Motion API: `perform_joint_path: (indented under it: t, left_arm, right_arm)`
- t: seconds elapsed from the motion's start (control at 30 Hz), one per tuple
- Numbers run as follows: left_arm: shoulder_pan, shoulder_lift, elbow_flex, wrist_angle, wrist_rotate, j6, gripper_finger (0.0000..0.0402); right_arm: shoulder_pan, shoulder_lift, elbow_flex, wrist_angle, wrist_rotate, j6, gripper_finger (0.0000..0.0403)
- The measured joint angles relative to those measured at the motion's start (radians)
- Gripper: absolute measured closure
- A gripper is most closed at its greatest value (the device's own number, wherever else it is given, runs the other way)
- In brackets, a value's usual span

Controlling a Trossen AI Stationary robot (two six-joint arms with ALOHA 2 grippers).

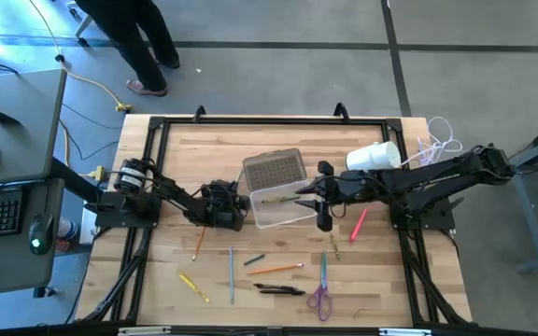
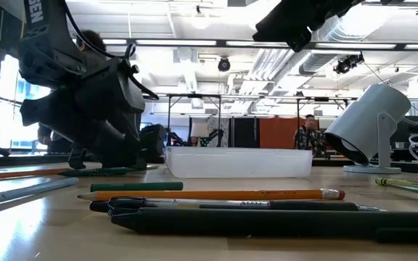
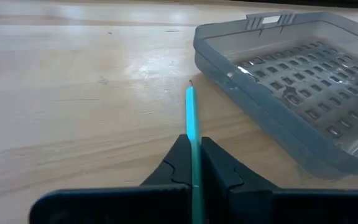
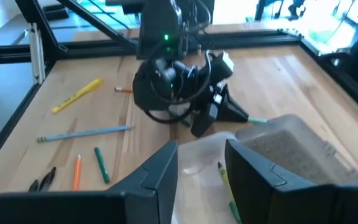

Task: Pick & place school supplies into a supply box
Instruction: Put the light blue pencil into the gray supply box

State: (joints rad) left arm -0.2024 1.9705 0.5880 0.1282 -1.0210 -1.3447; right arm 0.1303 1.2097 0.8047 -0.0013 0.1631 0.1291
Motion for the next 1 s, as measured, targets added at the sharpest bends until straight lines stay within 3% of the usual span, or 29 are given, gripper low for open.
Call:
perform_joint_path:
  t: [0.4,0.63,0.77,1.0]
  left_arm:
    - [0.002,-0.061,0.053,-0.035,0.021,0.026,0.0362]
    - [-0.004,-0.202,0.062,-0.13,0.166,0.064,0.0363]
    - [-0.002,-0.271,0.063,-0.171,0.184,0.127,0.0363]
    - [-0.002,-0.282,0.064,-0.2,0.238,0.13,0.0363]
  right_arm:
    - [0.0,-0.001,0.0,0.111,0.0,-0.137,0.0284]
    - [0.0,-0.001,0.0,0.119,0.0,-0.156,0.0284]
    - [0.0,-0.001,0.0,0.122,0.0,-0.157,0.0284]
    - [0.0,-0.002,0.0,0.133,0.0,-0.156,0.0284]
